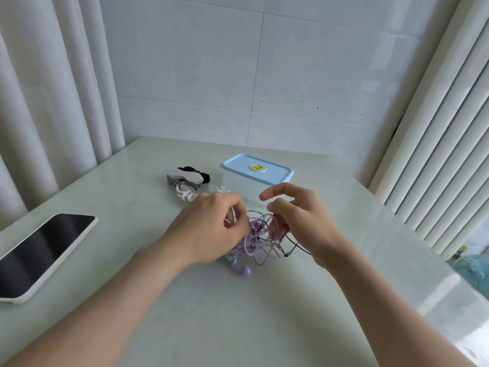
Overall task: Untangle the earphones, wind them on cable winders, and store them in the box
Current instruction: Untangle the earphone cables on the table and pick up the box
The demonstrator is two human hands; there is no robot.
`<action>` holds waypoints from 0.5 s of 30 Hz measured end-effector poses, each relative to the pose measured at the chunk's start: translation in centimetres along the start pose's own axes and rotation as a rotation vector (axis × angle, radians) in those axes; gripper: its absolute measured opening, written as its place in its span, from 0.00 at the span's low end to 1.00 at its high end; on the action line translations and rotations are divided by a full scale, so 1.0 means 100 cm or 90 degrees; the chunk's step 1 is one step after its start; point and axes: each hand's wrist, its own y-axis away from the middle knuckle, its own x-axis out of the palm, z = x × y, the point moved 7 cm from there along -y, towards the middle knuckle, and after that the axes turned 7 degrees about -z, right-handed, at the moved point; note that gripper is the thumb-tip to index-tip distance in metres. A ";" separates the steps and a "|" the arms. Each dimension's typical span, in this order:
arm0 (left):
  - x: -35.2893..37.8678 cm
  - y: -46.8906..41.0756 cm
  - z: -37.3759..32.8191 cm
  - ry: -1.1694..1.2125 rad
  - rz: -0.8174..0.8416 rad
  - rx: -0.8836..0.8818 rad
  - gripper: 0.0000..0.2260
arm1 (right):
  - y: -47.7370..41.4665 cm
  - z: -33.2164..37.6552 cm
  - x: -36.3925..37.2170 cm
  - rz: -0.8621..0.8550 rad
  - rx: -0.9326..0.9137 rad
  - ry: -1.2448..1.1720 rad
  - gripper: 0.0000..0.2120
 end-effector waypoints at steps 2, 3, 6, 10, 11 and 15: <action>0.006 0.005 0.002 -0.014 0.063 -0.021 0.13 | 0.001 0.001 0.002 0.028 -0.005 0.021 0.03; 0.009 0.007 0.001 -0.031 0.083 -0.016 0.17 | 0.002 0.001 0.004 0.045 -0.014 0.039 0.03; 0.009 0.009 -0.004 -0.122 0.084 0.014 0.17 | 0.004 0.002 0.009 0.077 -0.055 0.111 0.07; 0.008 0.009 -0.003 -0.129 0.075 0.015 0.11 | 0.001 -0.001 0.001 0.036 -0.035 0.063 0.03; 0.008 0.008 -0.004 -0.112 0.075 0.022 0.09 | 0.000 -0.002 0.000 0.034 -0.026 0.035 0.03; 0.016 0.009 -0.006 -0.040 0.130 0.023 0.10 | 0.001 0.001 0.001 0.023 -0.014 -0.031 0.04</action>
